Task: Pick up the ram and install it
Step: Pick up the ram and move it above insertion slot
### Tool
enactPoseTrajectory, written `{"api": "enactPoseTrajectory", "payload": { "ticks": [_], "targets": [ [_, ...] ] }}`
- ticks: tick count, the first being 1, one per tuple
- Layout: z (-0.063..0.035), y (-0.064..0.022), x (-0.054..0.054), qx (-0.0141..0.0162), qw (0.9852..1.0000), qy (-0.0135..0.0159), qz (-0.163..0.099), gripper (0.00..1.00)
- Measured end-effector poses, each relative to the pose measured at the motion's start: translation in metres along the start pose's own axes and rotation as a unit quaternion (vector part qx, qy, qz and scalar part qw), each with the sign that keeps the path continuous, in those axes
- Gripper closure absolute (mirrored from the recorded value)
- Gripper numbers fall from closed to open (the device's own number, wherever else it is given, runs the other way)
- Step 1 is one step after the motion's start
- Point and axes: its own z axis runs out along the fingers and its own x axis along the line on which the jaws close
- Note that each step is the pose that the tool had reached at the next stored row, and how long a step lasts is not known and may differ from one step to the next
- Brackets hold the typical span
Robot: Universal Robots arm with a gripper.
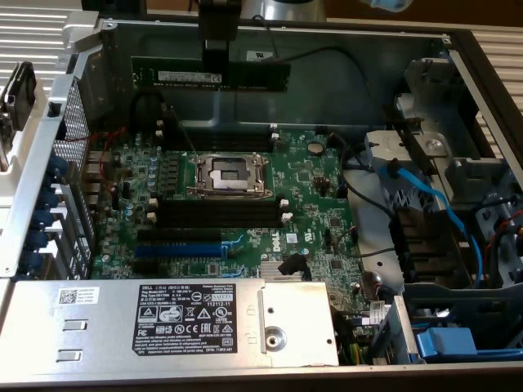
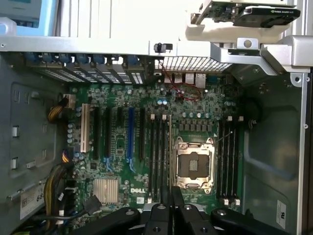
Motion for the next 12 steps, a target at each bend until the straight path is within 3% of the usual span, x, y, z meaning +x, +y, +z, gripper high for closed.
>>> {"api": "enactPoseTrajectory", "payload": {
  "ticks": [6, 12],
  "targets": [
    [0.0111, -0.0065, 0.000, 0.0000, 1.0000, -0.0001, 0.000, 0.88],
    [0.0197, -0.0075, 0.001, -0.0001, 1.0000, 0.0001, 0.000, 0.88]
  ]
}}
